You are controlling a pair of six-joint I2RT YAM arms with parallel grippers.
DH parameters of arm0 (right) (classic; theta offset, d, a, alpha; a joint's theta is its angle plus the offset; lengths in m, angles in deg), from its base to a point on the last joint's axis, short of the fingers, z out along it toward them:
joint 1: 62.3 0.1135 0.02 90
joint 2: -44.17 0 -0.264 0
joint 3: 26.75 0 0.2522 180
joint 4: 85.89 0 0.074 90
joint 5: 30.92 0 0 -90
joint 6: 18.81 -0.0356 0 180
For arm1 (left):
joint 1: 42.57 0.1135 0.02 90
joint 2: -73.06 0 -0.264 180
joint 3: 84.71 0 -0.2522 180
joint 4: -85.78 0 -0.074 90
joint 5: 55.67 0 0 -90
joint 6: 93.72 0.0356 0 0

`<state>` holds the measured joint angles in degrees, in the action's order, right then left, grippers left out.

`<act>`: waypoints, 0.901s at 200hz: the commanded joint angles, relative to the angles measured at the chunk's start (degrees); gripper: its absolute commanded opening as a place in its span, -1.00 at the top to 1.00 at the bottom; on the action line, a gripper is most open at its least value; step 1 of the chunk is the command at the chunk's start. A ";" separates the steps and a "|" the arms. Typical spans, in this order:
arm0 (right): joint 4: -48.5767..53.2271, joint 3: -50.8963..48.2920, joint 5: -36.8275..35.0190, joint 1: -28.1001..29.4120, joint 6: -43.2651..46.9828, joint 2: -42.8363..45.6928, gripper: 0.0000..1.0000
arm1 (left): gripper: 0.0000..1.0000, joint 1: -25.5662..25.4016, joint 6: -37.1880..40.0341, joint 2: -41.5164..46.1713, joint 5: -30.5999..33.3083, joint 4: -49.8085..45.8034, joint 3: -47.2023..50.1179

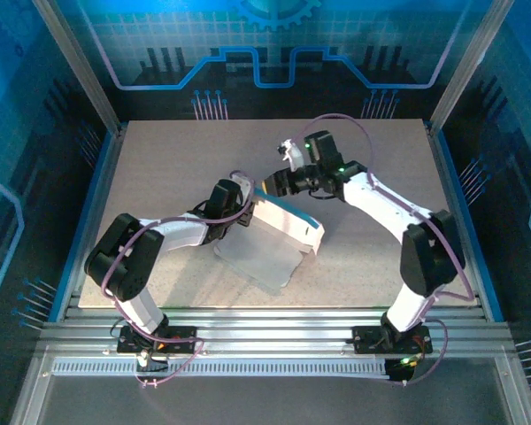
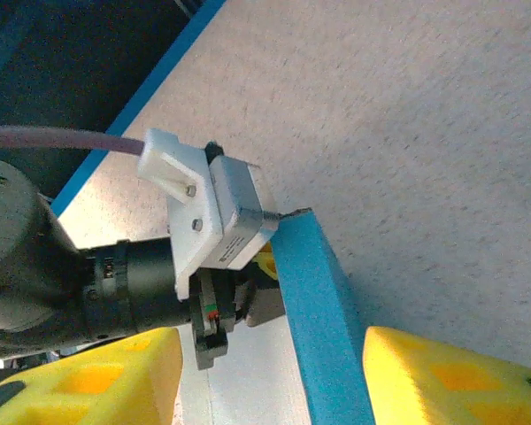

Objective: Fold the paper box

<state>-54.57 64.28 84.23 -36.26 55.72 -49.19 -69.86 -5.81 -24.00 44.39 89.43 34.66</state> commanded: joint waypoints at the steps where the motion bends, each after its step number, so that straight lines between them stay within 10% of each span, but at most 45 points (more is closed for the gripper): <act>1: 3.44 -2.39 -4.02 -1.48 -2.16 6.62 -0.17 | 0.70 -0.01 -2.85 0.29 5.57 4.17 0.68; 180: 2.62 -18.97 -21.68 2.96 -13.03 24.17 -0.10 | 0.53 0.81 -13.91 1.79 13.91 19.37 11.87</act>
<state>-51.69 45.05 63.51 -33.75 42.67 -25.43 -69.27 -18.38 -25.66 57.09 106.24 43.97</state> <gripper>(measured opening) 0.553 0.196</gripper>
